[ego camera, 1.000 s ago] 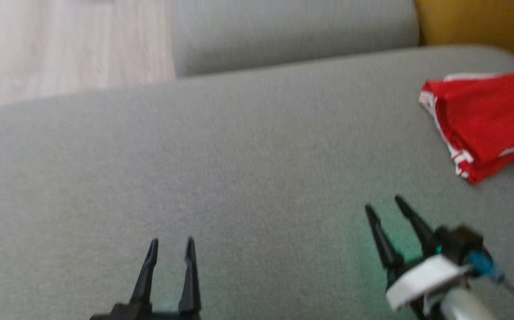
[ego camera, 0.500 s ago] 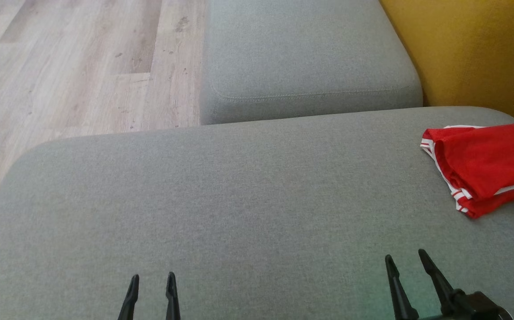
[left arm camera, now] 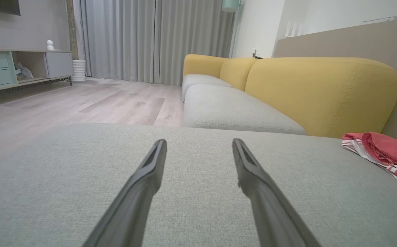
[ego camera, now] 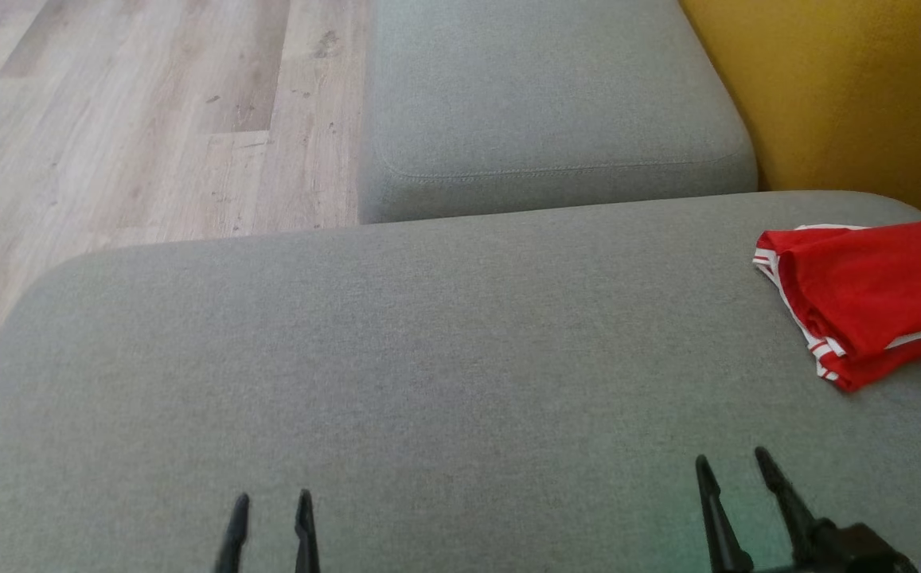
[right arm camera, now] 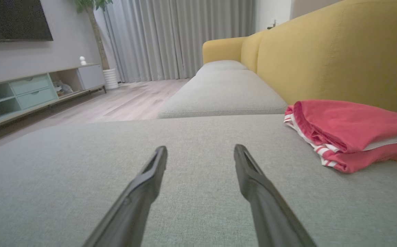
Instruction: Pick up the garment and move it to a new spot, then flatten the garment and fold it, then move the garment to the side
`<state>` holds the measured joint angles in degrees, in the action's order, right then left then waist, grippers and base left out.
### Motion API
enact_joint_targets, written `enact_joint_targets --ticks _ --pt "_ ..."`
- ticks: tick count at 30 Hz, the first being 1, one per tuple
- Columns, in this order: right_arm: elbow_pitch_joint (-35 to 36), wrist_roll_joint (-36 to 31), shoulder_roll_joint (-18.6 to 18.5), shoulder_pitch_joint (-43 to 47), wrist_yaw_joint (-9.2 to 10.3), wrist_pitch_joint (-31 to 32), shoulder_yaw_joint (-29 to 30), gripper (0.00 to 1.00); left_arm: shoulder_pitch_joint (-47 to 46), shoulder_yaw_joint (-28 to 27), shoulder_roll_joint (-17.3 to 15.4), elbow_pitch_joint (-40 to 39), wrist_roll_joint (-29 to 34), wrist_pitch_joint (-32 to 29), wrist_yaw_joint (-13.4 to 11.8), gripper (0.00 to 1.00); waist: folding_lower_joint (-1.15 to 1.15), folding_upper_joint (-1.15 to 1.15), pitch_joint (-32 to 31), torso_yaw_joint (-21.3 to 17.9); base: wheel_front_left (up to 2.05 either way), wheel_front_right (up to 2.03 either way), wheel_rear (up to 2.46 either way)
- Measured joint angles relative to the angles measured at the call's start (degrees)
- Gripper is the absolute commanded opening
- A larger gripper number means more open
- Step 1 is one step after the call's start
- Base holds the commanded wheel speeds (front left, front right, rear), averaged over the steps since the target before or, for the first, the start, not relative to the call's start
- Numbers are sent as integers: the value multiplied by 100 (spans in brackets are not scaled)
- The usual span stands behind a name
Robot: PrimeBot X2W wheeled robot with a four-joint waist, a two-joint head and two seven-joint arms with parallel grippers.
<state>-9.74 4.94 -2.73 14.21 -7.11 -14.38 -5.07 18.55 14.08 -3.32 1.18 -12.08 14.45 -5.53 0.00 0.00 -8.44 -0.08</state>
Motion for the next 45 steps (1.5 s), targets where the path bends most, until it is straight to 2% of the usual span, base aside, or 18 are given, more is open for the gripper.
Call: enact_joint_targets --ticks 1,7,45 --pt "-60 2 0 1 2 1 -5 0 1 10 2 66 -2 -7 0 0 0 0 0 0 0 0 0" --pt "-403 104 1 187 3 27 -20 0 116 37 -2 391 -107 -33 0 0 0 0 19 0 0 0 0" --pt "-458 2950 -23 -329 7 543 208 0 -487 -332 -59 738 -2750 -543 402 0 1 0 287 3 0 0 0"
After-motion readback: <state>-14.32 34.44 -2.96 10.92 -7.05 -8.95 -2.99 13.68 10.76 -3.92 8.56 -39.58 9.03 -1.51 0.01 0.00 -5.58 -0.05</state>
